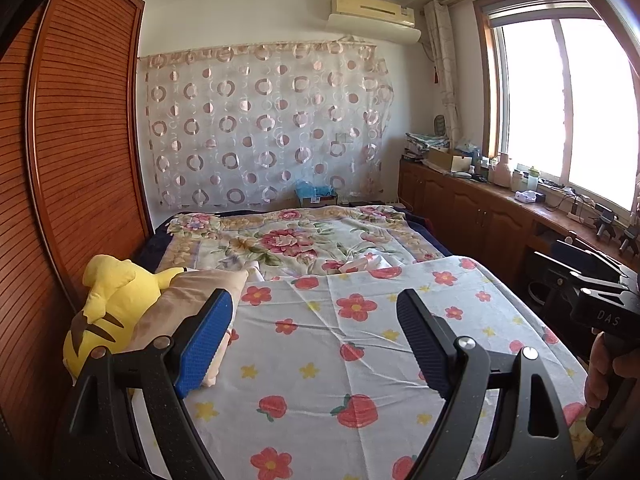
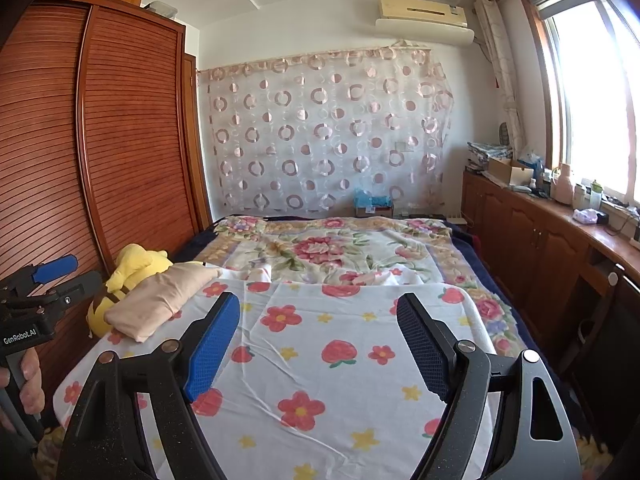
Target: Fold small clothes
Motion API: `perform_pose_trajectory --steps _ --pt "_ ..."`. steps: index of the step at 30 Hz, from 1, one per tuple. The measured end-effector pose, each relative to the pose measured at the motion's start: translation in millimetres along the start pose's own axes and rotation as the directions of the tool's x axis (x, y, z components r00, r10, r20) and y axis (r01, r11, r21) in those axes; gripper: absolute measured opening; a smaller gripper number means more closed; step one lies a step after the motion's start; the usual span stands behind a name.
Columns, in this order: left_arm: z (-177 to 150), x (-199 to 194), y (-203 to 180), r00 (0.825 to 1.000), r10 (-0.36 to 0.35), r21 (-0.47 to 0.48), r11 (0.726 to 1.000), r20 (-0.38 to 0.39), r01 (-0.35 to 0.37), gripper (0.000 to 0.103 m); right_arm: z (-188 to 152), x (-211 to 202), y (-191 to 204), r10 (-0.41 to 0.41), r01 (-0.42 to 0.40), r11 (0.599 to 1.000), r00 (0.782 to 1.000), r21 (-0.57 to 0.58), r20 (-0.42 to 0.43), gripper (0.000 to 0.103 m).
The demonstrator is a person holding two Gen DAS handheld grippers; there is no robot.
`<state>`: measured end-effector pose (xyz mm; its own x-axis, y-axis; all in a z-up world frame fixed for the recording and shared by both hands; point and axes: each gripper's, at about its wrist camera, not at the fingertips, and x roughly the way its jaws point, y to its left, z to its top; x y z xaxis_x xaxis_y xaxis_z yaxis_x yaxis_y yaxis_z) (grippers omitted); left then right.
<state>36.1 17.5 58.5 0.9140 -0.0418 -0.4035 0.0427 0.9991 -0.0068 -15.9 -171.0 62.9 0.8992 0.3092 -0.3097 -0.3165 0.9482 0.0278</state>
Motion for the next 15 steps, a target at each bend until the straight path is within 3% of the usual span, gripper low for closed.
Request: perform_pose_trajectory --steps 15 --pt "1.0 -3.2 2.3 1.0 0.003 -0.003 1.0 0.002 -0.003 0.085 0.2 0.6 -1.5 0.005 -0.005 1.0 1.0 -0.001 0.0 0.082"
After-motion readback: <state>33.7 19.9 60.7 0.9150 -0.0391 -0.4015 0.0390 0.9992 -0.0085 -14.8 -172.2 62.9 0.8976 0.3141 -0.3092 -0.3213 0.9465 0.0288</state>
